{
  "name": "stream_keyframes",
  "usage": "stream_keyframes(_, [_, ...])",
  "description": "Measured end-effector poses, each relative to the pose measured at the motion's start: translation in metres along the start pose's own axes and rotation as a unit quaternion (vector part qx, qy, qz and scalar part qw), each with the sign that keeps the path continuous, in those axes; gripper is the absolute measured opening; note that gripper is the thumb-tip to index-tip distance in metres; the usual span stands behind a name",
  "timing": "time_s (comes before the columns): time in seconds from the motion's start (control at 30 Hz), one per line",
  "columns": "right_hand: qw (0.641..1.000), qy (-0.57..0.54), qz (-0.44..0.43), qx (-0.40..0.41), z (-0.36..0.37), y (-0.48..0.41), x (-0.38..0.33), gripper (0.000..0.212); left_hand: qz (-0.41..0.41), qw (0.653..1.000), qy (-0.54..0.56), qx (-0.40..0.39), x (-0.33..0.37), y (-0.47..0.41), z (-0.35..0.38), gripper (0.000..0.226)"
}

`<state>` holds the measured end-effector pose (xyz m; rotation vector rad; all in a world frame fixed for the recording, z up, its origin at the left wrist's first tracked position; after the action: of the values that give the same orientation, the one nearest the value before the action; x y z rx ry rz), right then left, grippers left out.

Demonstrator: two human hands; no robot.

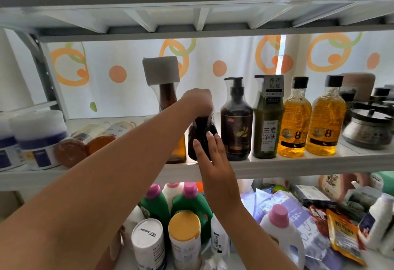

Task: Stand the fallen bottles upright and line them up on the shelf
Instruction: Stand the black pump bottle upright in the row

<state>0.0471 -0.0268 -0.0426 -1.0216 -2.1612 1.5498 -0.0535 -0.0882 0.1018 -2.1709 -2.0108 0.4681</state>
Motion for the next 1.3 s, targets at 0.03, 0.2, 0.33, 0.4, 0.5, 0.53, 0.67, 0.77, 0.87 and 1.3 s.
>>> stream_keyframes(0.03, [1.000,-0.004,-0.011,0.008,0.000,0.002,0.000,0.051,0.001,1.000,-0.004,0.019,0.000,0.003,-0.003,0.033])
stream_keyframes(0.2, [0.999,-0.001,-0.031,0.035,0.006,0.011,0.003,0.049,0.016,0.995,-0.005,0.096,-0.001,0.020,-0.018,0.034])
stream_keyframes(0.33, [0.999,0.005,-0.029,0.012,0.010,0.015,0.002,0.067,0.026,0.992,0.013,0.125,-0.005,0.037,-0.024,0.036])
stream_keyframes(0.4, [0.999,0.010,-0.039,0.005,0.010,0.017,0.003,0.060,0.033,0.987,0.028,0.152,-0.005,0.047,-0.026,0.038])
stream_keyframes(0.5, [0.999,0.006,-0.044,-0.012,0.013,0.025,0.005,0.051,0.035,0.980,0.055,0.188,-0.004,0.061,-0.029,0.039])
stream_keyframes(0.53, [0.999,0.006,-0.044,-0.018,0.015,0.028,0.006,0.050,0.035,0.979,0.059,0.194,-0.003,0.065,-0.030,0.038])
stream_keyframes(0.67, [0.998,0.012,-0.066,-0.011,0.016,0.033,0.011,0.035,0.032,0.975,0.058,0.213,0.000,0.077,-0.030,0.036])
stream_keyframes(0.77, [0.997,0.014,-0.071,-0.002,0.015,0.035,0.012,0.031,0.024,0.974,0.061,0.218,-0.002,0.081,-0.026,0.034])
stream_keyframes(0.87, [0.997,0.018,-0.071,0.004,0.018,0.036,0.015,0.029,0.018,0.972,0.074,0.222,-0.006,0.084,-0.021,0.033])
stream_keyframes(1.3, [0.997,-0.044,0.033,0.061,0.012,0.022,0.010,0.034,-0.018,0.961,0.149,0.230,-0.015,0.089,-0.006,0.049])
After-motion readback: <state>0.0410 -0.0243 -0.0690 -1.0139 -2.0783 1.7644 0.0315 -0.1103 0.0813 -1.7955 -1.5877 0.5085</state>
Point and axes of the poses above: each hand's wrist, its own y-axis away from the middle knuckle, its own z-axis out of the palm, x = y × z, the point moved 4 cm from there along -y, towards the middle knuckle, and after that the axes turned 7 degrees about -y, right-handed, at the moved point
